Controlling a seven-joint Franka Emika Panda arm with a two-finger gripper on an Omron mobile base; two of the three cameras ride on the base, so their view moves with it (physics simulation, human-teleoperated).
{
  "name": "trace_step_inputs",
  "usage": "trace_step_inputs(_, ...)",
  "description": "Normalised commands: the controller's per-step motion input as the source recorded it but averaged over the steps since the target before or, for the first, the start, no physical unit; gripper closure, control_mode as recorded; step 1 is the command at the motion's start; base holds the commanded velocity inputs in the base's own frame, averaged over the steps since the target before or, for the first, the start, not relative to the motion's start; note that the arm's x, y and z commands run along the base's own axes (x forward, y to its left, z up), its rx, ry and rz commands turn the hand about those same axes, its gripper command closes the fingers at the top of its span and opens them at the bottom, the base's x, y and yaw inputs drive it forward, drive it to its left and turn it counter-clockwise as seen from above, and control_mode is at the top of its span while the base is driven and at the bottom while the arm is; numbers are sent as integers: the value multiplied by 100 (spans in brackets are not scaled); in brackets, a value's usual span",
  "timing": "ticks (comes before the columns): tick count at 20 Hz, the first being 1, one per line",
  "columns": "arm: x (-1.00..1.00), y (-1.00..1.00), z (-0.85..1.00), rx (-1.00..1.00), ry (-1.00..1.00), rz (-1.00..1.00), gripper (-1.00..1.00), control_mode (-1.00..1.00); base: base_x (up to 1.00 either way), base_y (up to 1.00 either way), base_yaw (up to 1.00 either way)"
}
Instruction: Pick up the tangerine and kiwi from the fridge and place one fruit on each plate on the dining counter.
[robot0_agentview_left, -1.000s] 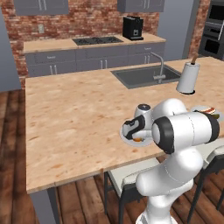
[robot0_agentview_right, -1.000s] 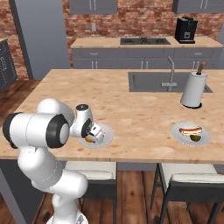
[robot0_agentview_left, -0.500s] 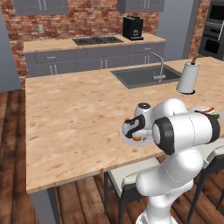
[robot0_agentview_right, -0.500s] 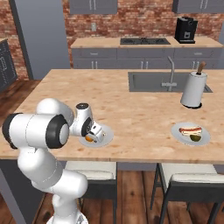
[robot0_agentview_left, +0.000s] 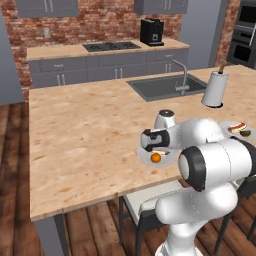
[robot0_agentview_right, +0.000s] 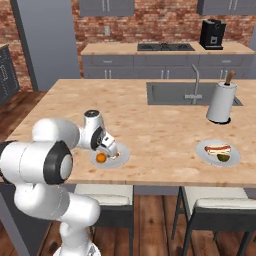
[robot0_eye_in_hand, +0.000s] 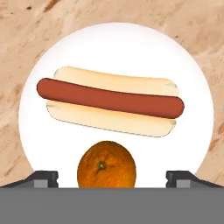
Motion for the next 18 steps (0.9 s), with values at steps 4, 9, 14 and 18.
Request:
trace_step_inputs(4,-53,0,70,0,0,0,-100,-100,0,0,0)
trace_step_inputs(9,-80,0,62,3,0,0,-100,-100,0,0,0)
trace_step_inputs(14,-99,3,51,7,0,0,-100,-100,0,0,0)
trace_step_inputs(18,-100,28,52,1,-7,1,-100,-100,0,0,0)
